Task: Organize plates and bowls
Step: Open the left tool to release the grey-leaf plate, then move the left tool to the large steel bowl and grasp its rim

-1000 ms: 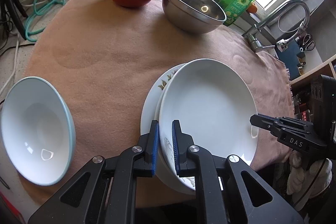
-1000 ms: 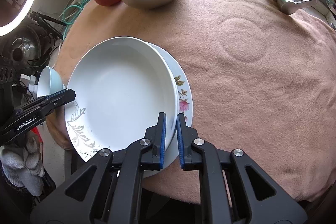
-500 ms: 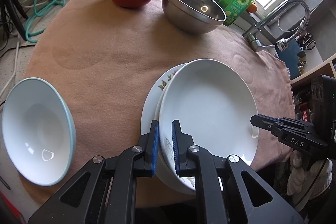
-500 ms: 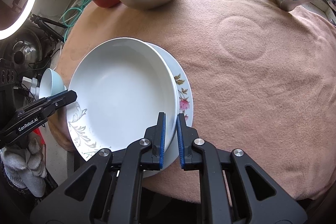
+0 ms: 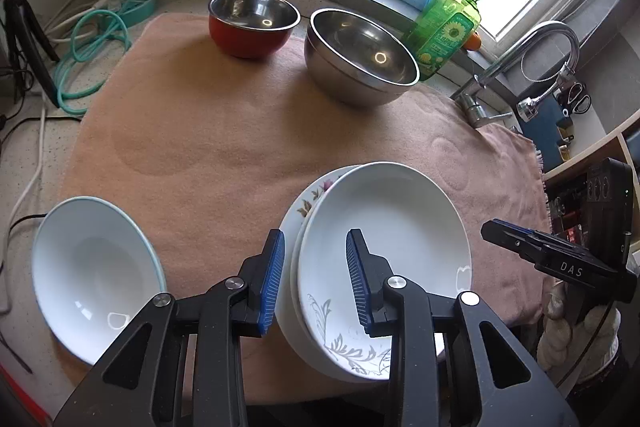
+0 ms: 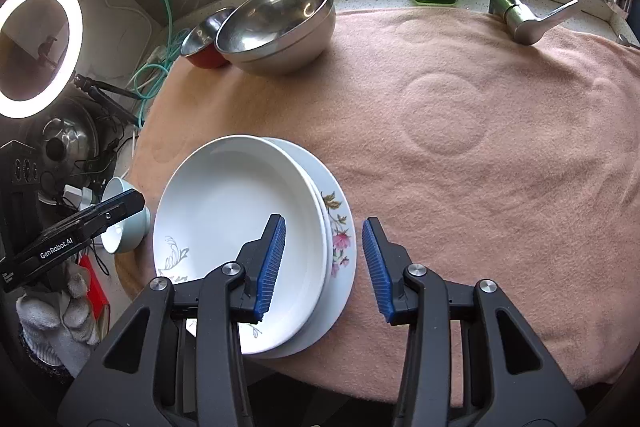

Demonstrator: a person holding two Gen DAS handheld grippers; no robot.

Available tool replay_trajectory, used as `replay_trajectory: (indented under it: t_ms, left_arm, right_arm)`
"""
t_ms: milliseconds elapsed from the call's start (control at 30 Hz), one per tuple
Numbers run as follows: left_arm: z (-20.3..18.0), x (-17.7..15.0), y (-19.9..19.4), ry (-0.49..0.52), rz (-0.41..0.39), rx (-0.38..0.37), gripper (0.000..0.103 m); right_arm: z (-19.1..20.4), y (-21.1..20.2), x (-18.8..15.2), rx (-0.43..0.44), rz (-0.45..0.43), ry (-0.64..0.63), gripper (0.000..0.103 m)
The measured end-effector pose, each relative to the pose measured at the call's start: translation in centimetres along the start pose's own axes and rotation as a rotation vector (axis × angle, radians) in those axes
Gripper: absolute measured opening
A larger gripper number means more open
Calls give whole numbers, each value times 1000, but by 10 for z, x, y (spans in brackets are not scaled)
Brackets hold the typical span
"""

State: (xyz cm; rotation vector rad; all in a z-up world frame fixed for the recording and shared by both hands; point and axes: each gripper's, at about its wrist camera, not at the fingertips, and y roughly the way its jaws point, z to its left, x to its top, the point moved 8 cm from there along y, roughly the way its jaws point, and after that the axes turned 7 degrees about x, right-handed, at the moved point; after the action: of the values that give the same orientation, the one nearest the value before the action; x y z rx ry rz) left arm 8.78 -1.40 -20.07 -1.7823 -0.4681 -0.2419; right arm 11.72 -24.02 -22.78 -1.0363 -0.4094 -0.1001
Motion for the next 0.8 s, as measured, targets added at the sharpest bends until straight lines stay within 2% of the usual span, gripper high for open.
replay_trajectory:
  t_ms: [433,800]
  left_arm:
    - [-15,59,5,-23,-67,-10,30]
    - [-24,100,31,-73,-70,8,30]
  right_arm:
    - [-11,-33,78,26,-109,14,42]
    - [-15,-12,129,89,-110,42,42]
